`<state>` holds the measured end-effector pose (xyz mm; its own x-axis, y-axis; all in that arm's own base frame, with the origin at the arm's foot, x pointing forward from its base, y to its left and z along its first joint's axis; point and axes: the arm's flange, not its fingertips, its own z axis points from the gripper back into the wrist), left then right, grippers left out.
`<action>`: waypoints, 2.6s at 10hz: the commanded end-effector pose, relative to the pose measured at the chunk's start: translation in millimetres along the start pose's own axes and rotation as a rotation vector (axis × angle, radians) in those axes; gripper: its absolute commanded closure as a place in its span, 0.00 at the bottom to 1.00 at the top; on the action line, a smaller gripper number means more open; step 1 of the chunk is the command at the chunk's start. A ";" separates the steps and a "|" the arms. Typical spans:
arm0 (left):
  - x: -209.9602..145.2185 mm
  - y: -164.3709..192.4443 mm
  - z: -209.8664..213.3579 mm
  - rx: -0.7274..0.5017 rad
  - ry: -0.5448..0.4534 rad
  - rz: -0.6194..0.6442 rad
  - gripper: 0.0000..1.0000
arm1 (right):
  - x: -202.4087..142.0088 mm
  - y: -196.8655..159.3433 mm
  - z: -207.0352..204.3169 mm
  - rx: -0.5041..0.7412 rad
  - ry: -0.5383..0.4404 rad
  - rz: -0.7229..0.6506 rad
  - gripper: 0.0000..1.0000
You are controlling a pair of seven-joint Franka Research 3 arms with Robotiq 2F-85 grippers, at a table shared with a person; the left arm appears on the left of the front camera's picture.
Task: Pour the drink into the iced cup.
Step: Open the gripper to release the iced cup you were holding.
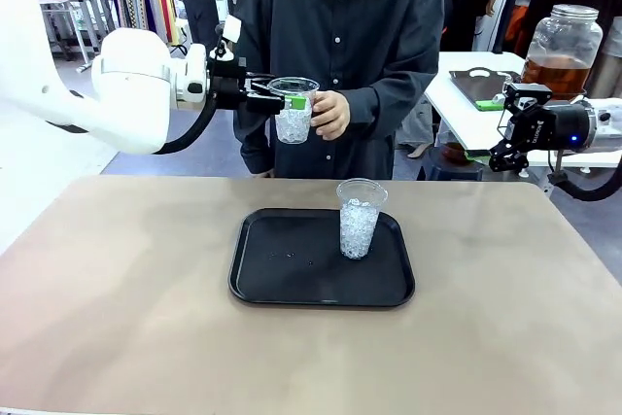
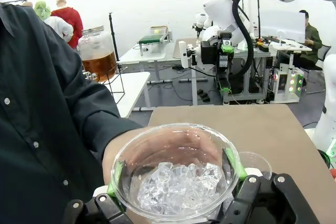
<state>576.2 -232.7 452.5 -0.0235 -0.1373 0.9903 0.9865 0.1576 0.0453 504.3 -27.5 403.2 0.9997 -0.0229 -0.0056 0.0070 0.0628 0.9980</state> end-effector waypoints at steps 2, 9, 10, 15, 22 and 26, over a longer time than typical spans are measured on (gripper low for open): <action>1.9 -4.8 0.6 -0.003 -0.013 -0.019 0.09 | 0.0 1.0 0.0 0.000 -0.001 0.003 0.00; 1.9 -4.8 0.6 -0.003 -0.013 -0.019 0.09 | 0.0 1.0 0.0 0.000 -0.001 0.003 0.00; 1.9 -4.8 0.6 -0.003 -0.013 -0.019 0.09 | 0.0 1.0 0.0 0.000 -0.001 0.003 0.00; 1.9 -4.8 0.6 -0.003 -0.013 -0.019 0.09 | 0.0 1.0 0.0 0.000 -0.001 0.003 0.00; -1.6 -0.2 2.2 0.002 0.003 0.008 0.00 | 0.0 1.0 0.0 0.000 -0.001 0.003 0.00; -31.9 -4.4 32.1 -0.062 -0.018 0.036 0.00 | 0.0 1.0 0.0 0.000 -0.001 0.003 0.00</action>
<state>573.2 -212.3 434.3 0.0139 -0.1155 0.9932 0.9912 0.1326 0.0015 504.4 -27.5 403.2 0.9997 -0.0230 -0.0056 0.0070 0.0628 0.9980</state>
